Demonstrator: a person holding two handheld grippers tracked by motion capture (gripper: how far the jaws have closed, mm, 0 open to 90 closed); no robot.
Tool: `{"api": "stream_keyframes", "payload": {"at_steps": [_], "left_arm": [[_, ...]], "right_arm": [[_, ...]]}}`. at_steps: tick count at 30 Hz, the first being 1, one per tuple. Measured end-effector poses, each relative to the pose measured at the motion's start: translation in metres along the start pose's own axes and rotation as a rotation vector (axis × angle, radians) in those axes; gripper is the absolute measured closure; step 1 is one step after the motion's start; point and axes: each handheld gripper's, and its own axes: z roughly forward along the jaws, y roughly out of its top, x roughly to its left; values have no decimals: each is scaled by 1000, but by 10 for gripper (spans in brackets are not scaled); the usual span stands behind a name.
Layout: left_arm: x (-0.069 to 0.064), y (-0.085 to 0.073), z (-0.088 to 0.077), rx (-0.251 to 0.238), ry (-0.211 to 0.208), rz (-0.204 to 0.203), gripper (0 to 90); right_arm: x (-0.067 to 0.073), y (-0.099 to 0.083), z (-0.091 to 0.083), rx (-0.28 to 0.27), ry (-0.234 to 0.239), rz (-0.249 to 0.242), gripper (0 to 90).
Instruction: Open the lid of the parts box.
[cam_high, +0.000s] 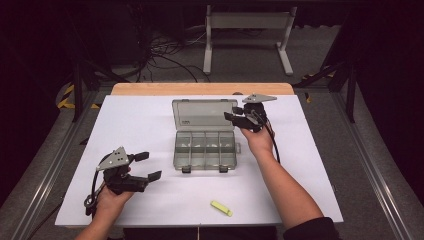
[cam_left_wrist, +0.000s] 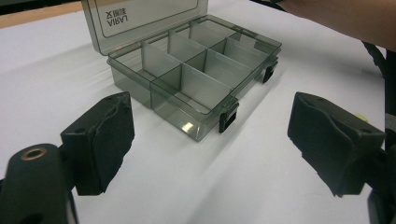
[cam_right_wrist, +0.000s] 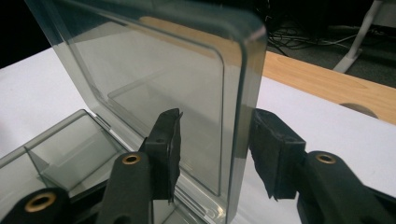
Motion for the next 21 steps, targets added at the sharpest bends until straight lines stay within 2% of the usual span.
{"api": "stream_keyframes", "payload": {"at_steps": [8, 13, 21], "left_arm": [[0, 0, -1, -8, 8, -3, 157], [0, 0, 0, 1, 3, -6, 157], [-1, 0, 0, -7, 1, -19, 157]], "right_arm": [[-6, -5, 6, 29, 7, 34, 600], [-7, -6, 9, 48, 2, 35, 607], [-6, -9, 15, 58, 13, 49, 536]]}}
